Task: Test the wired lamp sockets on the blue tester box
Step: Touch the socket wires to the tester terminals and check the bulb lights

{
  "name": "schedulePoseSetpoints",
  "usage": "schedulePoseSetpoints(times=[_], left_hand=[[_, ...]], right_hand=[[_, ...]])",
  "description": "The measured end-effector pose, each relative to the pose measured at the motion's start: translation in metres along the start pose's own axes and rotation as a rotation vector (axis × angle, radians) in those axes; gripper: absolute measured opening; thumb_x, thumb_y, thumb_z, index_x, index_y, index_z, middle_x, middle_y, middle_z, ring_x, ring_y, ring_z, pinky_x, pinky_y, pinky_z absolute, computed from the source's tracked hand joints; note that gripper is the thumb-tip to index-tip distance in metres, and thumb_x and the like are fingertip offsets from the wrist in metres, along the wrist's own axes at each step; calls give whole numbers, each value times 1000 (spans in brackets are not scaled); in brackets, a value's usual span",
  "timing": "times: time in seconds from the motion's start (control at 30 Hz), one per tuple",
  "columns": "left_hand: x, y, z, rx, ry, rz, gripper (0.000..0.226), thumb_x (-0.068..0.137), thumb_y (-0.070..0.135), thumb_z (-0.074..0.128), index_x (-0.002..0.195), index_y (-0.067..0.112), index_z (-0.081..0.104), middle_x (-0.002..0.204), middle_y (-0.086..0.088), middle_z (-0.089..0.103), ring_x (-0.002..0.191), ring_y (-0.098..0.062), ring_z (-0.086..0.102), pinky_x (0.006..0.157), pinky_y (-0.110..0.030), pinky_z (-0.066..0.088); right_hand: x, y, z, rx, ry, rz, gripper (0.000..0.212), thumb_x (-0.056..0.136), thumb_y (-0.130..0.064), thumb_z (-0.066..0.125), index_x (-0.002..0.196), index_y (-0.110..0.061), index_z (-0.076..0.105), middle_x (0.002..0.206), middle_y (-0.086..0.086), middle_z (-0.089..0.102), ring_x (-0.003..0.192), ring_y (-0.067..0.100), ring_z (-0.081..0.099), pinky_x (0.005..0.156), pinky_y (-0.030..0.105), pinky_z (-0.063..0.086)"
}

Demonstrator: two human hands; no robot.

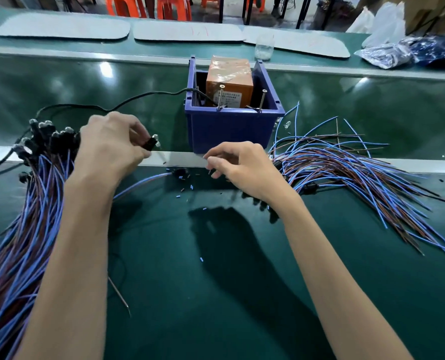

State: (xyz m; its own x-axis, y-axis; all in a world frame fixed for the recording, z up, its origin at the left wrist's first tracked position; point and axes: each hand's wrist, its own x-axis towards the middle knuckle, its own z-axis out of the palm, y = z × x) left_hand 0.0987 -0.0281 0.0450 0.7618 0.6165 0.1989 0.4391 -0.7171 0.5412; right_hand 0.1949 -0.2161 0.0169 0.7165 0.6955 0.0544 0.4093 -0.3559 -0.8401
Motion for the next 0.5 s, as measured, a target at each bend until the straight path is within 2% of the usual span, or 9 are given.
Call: schedulePoseSetpoints(times=[0.1, 0.17, 0.23, 0.3, 0.33, 0.43, 0.5], left_hand=[[-4, 19, 6, -79, 2, 106, 21, 70, 13, 81, 85, 22, 71, 74, 6, 66, 78, -14, 66, 76, -21, 44], [-10, 37, 13, -258, -42, 213, 22, 72, 8, 78, 84, 24, 68, 73, 7, 67, 68, -13, 65, 71, -21, 51], [-18, 53, 22, -390, -70, 295, 23, 73, 0, 72, 83, 20, 67, 72, 6, 67, 61, -12, 64, 61, -14, 52], [-24, 64, 29, -477, -72, 303, 23, 72, -3, 71, 85, 16, 64, 73, 2, 67, 62, -13, 67, 56, -13, 51], [-26, 67, 32, -511, -65, 296, 25, 71, -3, 73, 86, 15, 63, 74, 2, 67, 65, -12, 67, 58, -15, 54], [-29, 72, 34, -461, 37, 291, 25, 71, 14, 81, 86, 19, 61, 81, 8, 65, 74, -7, 63, 70, -23, 56], [-30, 75, 34, -474, -13, 228, 17, 80, 32, 75, 77, 20, 63, 75, 9, 69, 70, -6, 65, 68, -22, 53]], right_hand=[[0, -4, 4, 78, 9, 20, 13, 95, -18, 57, 97, -15, 70, 82, -4, 71, 67, 5, 69, 59, 14, 48], [0, -9, 6, 202, 10, 20, 11, 96, -22, 56, 97, -18, 67, 81, -5, 70, 65, 6, 68, 58, 15, 47], [-1, -12, 4, 378, 27, 2, 12, 97, -20, 56, 92, -19, 66, 78, -4, 69, 64, 8, 67, 55, 15, 46], [-3, -14, -1, 492, 77, -10, 13, 95, -17, 58, 87, -17, 69, 73, -3, 70, 64, 8, 67, 57, 17, 49], [-4, -14, -4, 525, 106, -8, 13, 94, -16, 60, 87, -14, 70, 71, -2, 70, 63, 8, 66, 59, 19, 52], [-5, -15, -16, 554, 266, 13, 17, 95, -18, 59, 84, -9, 69, 75, 4, 72, 65, 11, 65, 62, 21, 54], [-5, -17, -26, 543, 377, -5, 23, 97, -23, 55, 81, -12, 66, 83, 5, 73, 73, 14, 67, 66, 21, 53]])
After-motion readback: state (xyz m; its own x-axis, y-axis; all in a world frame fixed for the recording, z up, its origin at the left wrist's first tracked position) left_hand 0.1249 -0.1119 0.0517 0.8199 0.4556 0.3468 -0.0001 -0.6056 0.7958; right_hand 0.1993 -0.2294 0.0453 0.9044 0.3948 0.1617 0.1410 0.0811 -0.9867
